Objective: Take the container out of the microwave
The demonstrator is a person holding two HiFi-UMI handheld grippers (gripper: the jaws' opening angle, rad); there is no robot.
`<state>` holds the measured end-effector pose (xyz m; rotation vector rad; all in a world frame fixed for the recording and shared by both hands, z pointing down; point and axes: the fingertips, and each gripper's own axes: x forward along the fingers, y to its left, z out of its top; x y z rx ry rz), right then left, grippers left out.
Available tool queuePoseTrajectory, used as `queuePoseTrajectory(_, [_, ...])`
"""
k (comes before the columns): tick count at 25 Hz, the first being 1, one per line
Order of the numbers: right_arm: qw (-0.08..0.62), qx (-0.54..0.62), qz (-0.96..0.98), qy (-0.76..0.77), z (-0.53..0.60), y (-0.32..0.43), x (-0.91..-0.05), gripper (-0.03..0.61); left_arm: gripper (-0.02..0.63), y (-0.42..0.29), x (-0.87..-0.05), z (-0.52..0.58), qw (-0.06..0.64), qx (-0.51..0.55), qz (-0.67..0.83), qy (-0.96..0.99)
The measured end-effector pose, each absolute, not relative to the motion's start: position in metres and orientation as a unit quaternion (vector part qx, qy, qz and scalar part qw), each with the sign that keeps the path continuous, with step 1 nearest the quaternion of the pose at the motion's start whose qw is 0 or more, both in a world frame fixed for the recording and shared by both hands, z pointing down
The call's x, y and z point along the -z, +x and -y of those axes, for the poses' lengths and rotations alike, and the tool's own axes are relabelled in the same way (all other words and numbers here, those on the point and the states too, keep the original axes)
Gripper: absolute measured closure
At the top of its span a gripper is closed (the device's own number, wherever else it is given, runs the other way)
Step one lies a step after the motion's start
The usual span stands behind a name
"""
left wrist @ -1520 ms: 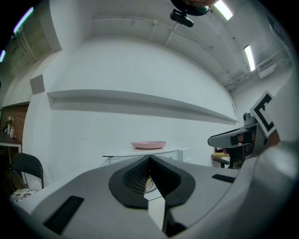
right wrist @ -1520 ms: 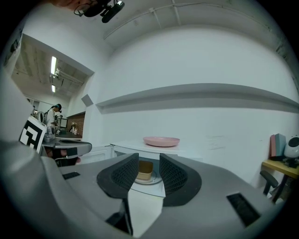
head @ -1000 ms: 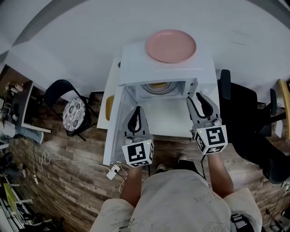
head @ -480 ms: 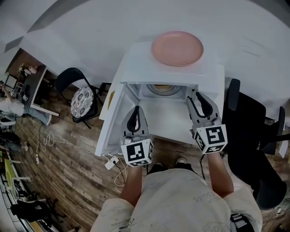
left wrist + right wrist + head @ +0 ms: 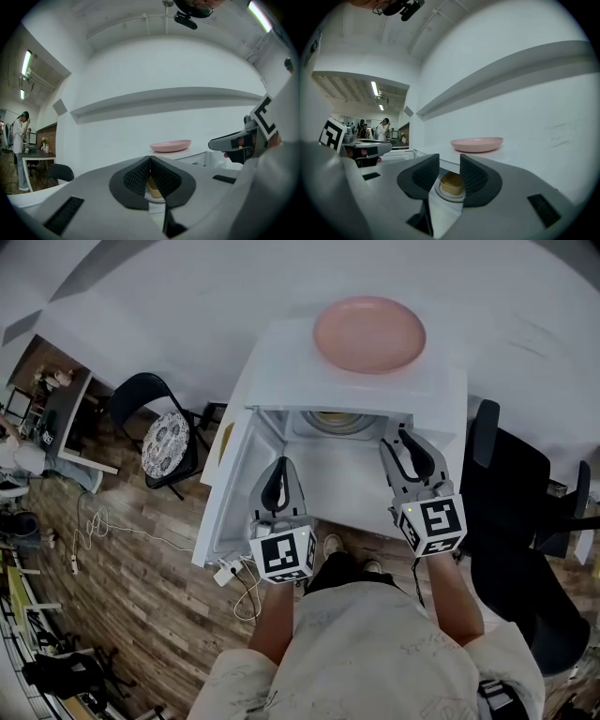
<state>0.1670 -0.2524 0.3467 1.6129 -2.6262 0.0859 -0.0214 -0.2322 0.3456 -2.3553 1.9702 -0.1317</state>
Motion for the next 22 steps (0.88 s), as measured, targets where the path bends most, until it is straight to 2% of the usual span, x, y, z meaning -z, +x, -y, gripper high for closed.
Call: queuePoseTrajectory(22, [0.047,-0.006,0.843,0.536,0.298,0.120,-0.339,0.428,0.606,-0.057,-0.347,0.289,0.034,0.024,-0.618,-0.785])
